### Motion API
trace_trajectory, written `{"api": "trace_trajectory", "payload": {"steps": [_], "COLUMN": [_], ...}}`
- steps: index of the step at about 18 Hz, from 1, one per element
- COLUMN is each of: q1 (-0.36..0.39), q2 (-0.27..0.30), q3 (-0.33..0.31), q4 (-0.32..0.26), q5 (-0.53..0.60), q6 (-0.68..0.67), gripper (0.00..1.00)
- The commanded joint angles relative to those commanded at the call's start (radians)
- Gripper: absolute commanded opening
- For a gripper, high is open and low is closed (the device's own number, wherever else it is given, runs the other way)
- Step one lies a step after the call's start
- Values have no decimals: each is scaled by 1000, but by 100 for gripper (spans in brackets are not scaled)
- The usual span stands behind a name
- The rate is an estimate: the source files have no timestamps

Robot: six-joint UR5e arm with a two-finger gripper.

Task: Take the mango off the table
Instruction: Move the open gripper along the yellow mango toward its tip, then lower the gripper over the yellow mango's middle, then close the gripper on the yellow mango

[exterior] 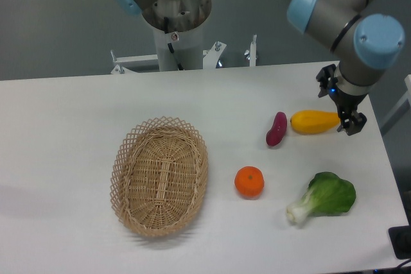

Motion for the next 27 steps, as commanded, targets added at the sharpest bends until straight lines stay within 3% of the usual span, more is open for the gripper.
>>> {"api": "trace_trajectory", "payload": {"steps": [6,11,15,23,24,27], "q1": [22,37,48,43,43,43], "q2": [5,9,11,12,11,11], "q3": [-152,-194,-252,-289,-289,-283], "q4": [209,240,319,329,330,329], "q5": [-15,-101,-144,-143,-143,-143], "q6": [-2,-14,0,-5,-5,-2], "gripper": [100,100,100,100,99,67]}}
